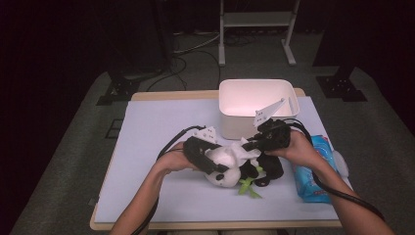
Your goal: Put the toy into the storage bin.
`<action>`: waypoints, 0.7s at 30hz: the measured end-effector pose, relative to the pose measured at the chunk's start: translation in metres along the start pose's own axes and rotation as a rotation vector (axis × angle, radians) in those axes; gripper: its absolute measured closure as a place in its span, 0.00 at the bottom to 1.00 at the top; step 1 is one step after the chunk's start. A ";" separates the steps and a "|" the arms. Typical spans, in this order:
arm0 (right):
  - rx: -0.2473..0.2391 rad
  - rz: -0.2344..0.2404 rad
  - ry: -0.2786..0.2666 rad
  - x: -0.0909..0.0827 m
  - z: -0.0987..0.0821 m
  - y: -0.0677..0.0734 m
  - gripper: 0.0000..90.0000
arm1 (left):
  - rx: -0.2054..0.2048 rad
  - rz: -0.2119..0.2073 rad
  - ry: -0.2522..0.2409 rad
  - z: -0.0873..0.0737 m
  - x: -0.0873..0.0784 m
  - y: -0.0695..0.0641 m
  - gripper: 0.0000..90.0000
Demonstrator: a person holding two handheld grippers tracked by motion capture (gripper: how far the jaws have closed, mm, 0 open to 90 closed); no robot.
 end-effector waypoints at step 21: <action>-0.014 0.018 -0.016 -0.008 -0.013 0.043 0.92 | -0.132 -0.053 0.043 -0.009 -0.010 -0.015 0.04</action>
Point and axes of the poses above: each handheld gripper's, and its own axes: x roughly forward along the jaws, z roughly out of its top, y roughly to its left, the point moved 10 cm from there along x, roughly forward along the jaws, and after that the axes turned 11 degrees about -x, right-handed, at the moved point
